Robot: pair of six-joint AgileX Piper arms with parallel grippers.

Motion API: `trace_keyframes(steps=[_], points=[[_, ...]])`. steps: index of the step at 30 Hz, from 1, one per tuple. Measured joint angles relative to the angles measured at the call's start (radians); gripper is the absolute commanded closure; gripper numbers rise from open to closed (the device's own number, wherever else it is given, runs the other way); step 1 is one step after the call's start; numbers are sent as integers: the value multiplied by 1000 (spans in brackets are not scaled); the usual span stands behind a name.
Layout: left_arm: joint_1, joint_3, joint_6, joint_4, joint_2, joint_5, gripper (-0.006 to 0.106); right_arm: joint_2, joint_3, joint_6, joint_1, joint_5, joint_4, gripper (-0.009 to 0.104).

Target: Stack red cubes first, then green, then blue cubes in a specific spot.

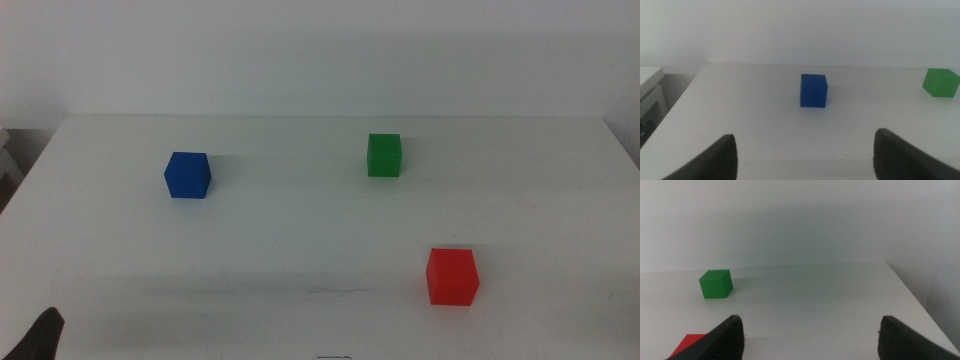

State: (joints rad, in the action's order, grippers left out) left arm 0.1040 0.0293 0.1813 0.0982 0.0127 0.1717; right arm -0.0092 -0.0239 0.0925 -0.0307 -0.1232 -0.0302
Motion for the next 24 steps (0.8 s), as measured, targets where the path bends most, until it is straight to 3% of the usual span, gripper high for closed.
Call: trace_keyframes(steps=[7,14,17,24], points=[[0,0,0,0,0,0,8,114,204,0,0,-163,0,1],[0,0,0,0,0,0,8,441,518,0,0,-384,1,1],[0,0,0,0,0,0,8,605,669,1,-6,-512,30,1],[0,0,0,0,0,0,8,1021,991,16,-212,-812,44,1]])
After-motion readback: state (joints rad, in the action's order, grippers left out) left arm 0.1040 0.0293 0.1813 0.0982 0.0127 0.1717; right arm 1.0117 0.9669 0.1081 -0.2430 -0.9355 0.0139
